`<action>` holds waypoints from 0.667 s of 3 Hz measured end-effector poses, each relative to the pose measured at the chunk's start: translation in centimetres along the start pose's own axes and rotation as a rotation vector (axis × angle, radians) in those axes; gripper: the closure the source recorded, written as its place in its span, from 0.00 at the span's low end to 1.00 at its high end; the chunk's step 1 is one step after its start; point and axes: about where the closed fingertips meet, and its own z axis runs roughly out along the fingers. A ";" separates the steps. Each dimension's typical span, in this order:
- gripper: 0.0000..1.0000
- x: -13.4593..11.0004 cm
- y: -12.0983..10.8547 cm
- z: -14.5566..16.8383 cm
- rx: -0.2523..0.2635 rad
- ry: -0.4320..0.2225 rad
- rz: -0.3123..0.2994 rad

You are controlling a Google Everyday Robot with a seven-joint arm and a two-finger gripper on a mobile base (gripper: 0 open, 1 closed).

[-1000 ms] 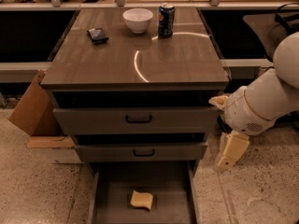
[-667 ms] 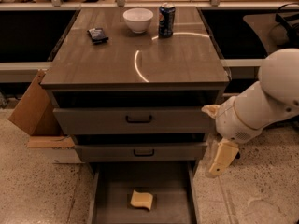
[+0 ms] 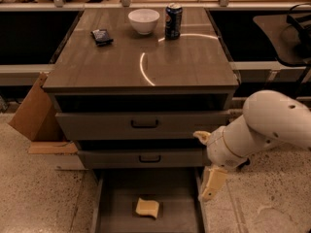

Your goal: Pick sponge from bottom drawer and place on counter

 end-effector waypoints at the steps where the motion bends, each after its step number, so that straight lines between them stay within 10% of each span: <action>1: 0.00 1.3 1.1 7.0 -0.080 -0.086 0.000; 2: 0.00 1.5 1.0 7.8 -0.090 -0.077 0.001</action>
Offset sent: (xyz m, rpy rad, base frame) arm -0.0035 0.0174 -0.0498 0.0670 0.0399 0.0352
